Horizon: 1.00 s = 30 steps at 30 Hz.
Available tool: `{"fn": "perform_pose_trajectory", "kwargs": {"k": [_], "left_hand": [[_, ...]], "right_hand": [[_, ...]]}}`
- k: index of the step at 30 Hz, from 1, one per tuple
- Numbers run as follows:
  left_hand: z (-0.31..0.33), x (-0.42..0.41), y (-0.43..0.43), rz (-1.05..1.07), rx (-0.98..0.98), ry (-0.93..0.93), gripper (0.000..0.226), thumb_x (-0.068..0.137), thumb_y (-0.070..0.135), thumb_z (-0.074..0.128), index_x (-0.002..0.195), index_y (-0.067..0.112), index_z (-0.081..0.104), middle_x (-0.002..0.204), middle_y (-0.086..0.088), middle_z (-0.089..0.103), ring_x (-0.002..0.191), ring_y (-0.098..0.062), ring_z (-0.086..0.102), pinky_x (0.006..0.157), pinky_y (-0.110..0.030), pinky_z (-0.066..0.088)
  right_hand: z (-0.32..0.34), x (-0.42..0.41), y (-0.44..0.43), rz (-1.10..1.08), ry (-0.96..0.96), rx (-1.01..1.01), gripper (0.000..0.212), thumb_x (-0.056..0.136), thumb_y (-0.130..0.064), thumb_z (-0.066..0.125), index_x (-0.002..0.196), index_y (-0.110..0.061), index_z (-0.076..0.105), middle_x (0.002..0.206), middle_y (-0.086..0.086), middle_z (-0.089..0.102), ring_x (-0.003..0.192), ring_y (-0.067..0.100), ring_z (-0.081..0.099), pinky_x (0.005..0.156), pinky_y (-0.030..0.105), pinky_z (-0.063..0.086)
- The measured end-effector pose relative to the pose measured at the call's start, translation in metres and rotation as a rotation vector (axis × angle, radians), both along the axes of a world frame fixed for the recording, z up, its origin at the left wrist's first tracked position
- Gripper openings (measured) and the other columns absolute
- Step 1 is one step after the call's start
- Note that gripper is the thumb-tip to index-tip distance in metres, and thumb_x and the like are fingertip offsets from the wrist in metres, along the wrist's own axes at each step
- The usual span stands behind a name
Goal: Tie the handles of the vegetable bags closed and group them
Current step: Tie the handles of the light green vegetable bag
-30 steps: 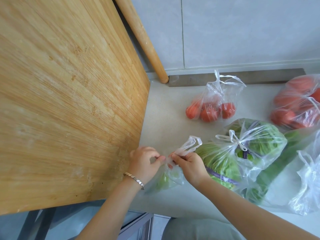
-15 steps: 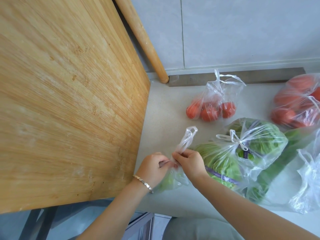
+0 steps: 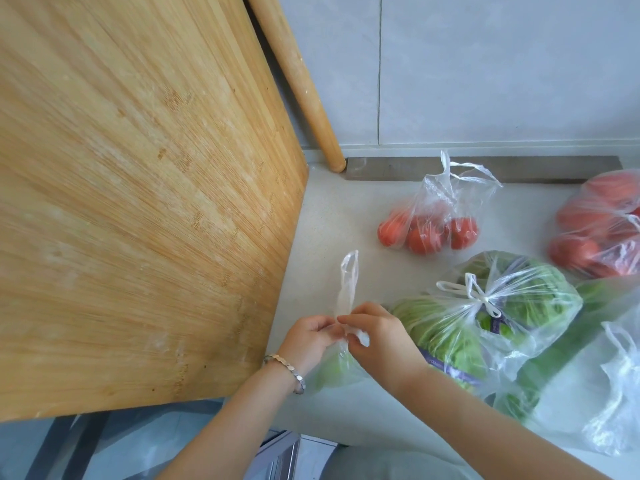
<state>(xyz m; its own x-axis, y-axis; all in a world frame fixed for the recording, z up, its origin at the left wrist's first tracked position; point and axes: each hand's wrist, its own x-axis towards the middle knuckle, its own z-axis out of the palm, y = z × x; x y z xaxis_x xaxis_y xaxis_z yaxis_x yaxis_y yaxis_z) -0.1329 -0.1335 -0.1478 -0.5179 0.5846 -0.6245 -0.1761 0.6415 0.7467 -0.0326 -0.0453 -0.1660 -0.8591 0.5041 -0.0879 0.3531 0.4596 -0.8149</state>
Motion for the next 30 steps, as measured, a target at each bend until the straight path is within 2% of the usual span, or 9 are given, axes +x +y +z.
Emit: {"fn": "perform_pose_trajectory", "kwargs": {"k": [2, 5, 11, 13, 15, 18, 22, 26, 30], "left_hand": [[-0.001, -0.001, 0.000, -0.106, -0.002, 0.099, 0.015, 0.073, 0.034, 0.057, 0.073, 0.022, 0.067, 0.073, -0.002, 0.064, 0.071, -0.013, 0.055, 0.073, -0.028, 0.045], [0.001, -0.001, 0.000, -0.236, -0.045, 0.194, 0.024, 0.074, 0.041, 0.054, 0.077, 0.021, 0.067, 0.087, -0.013, 0.070, 0.079, -0.016, 0.058, 0.085, -0.042, 0.049], [0.007, -0.007, 0.002, -0.384, -0.073, 0.279, 0.019, 0.091, 0.020, 0.052, 0.095, 0.012, 0.069, 0.090, -0.006, 0.069, 0.084, -0.011, 0.060, 0.081, -0.026, 0.046], [0.007, -0.008, 0.003, -0.389, -0.080, 0.287, 0.018, 0.089, 0.020, 0.055, 0.090, 0.012, 0.070, 0.082, -0.004, 0.067, 0.075, -0.009, 0.058, 0.074, -0.023, 0.045], [0.007, -0.010, 0.003, -0.412, -0.096, 0.309, 0.019, 0.088, 0.023, 0.058, 0.082, 0.010, 0.070, 0.067, -0.001, 0.060, 0.059, -0.005, 0.050, 0.058, -0.016, 0.038], [0.006, -0.010, 0.003, -0.440, -0.105, 0.405, 0.024, 0.087, 0.027, 0.058, 0.078, 0.007, 0.068, 0.057, 0.001, 0.050, 0.048, -0.003, 0.040, 0.047, -0.014, 0.028], [0.001, -0.004, -0.004, -0.501, -0.032, 0.644, 0.024, 0.092, 0.024, 0.048, 0.088, 0.006, 0.063, 0.081, 0.001, 0.051, 0.073, -0.012, 0.047, 0.064, -0.020, 0.035], [-0.010, 0.003, -0.013, -0.510, 0.091, 0.845, 0.041, 0.090, 0.033, 0.033, 0.089, 0.005, 0.063, 0.092, -0.004, 0.057, 0.076, -0.016, 0.056, 0.065, -0.022, 0.042], [-0.022, 0.005, -0.019, -0.433, 0.159, 0.954, 0.029, 0.087, 0.025, 0.037, 0.085, 0.009, 0.062, 0.082, -0.006, 0.060, 0.071, -0.007, 0.047, 0.061, -0.017, 0.040]], "right_hand": [[-0.002, -0.001, -0.001, 0.036, -0.008, 0.089, 0.028, 0.074, 0.004, 0.058, 0.094, -0.010, 0.072, 0.084, 0.010, 0.063, 0.073, 0.027, 0.061, 0.064, 0.025, 0.049], [-0.004, -0.001, 0.002, 0.116, -0.007, 0.169, 0.023, 0.060, -0.005, 0.062, 0.079, -0.013, 0.070, 0.066, 0.004, 0.057, 0.050, 0.022, 0.056, 0.043, 0.019, 0.044], [-0.007, 0.002, 0.009, 0.254, 0.028, 0.243, 0.038, 0.070, -0.010, 0.059, 0.107, -0.017, 0.060, 0.075, 0.003, 0.059, 0.049, 0.017, 0.055, 0.042, 0.021, 0.045], [-0.009, 0.002, 0.009, 0.264, 0.037, 0.239, 0.023, 0.076, -0.018, 0.050, 0.092, -0.013, 0.066, 0.072, 0.004, 0.057, 0.047, 0.019, 0.055, 0.040, 0.021, 0.045], [-0.012, 0.002, 0.013, 0.295, 0.016, 0.221, 0.026, 0.078, -0.023, 0.046, 0.075, -0.008, 0.067, 0.070, 0.007, 0.056, 0.044, 0.023, 0.054, 0.040, 0.024, 0.046], [-0.011, 0.001, 0.018, 0.280, -0.006, 0.151, 0.016, 0.077, -0.013, 0.058, 0.073, -0.002, 0.068, 0.077, 0.011, 0.059, 0.052, 0.023, 0.053, 0.051, 0.025, 0.046], [-0.011, 0.003, 0.023, 0.164, 0.050, -0.073, 0.007, 0.077, -0.003, 0.067, 0.080, 0.002, 0.070, 0.084, 0.007, 0.061, 0.070, 0.013, 0.054, 0.067, 0.017, 0.046], [-0.007, 0.004, 0.020, -0.028, 0.012, -0.339, 0.006, 0.071, -0.001, 0.073, 0.073, -0.005, 0.070, 0.064, -0.011, 0.059, 0.056, -0.003, 0.058, 0.058, 0.006, 0.044], [-0.002, 0.002, 0.026, -0.033, -0.065, -0.531, 0.021, 0.073, -0.005, 0.074, 0.067, -0.023, 0.065, 0.065, -0.007, 0.064, 0.051, -0.008, 0.055, 0.057, 0.008, 0.041]]}}
